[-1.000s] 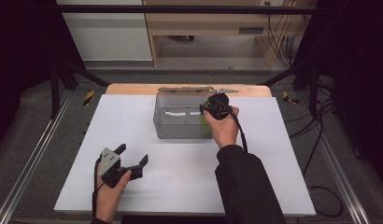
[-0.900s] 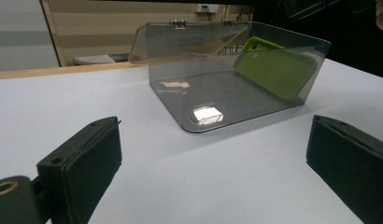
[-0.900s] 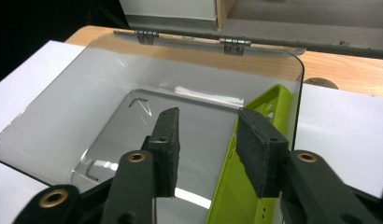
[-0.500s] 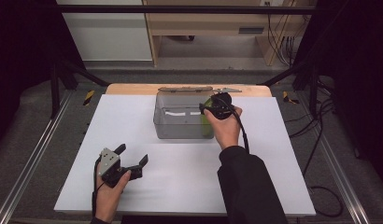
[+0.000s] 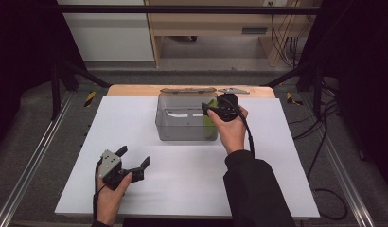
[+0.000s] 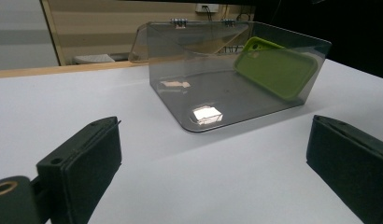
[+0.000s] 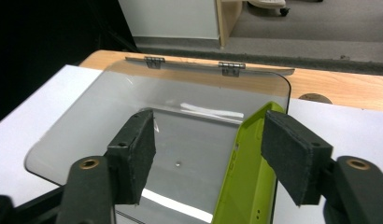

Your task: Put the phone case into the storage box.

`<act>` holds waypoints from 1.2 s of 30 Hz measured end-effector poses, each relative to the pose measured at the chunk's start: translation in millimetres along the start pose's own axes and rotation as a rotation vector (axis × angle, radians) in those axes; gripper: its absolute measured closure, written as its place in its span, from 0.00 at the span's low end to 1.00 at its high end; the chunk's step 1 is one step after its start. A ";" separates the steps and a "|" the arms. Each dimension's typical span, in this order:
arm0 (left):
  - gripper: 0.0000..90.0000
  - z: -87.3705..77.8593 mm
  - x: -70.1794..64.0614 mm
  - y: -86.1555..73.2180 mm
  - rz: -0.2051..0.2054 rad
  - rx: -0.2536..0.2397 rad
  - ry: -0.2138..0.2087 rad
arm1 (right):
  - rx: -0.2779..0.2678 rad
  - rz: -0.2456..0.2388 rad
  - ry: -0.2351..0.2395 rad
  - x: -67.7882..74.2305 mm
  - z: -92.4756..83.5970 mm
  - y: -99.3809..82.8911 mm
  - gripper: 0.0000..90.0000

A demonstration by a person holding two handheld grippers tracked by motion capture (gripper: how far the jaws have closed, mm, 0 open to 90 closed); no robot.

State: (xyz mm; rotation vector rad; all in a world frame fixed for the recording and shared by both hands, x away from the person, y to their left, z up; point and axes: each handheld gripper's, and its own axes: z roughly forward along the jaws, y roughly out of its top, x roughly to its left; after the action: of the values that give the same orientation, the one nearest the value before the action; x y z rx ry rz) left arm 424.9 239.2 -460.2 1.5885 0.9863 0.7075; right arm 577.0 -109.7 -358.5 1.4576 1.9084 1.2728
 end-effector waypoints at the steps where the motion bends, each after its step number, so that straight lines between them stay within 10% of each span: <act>1: 0.04 0.0 0.0 0.0 0.000 0.000 0.000 | -0.003 -0.002 0.003 0.0 -0.9 0.3 0.37; 36: 0.04 0.2 -0.3 -0.2 0.002 0.004 -0.007 | -0.159 -0.091 -0.018 3.4 -55.7 6.3 0.06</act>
State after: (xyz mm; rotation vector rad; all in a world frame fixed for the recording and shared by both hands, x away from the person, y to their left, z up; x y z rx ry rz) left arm 424.9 238.9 -460.5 1.5947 0.9817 0.7016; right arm 536.3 -129.1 -325.1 1.2844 1.7958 1.3319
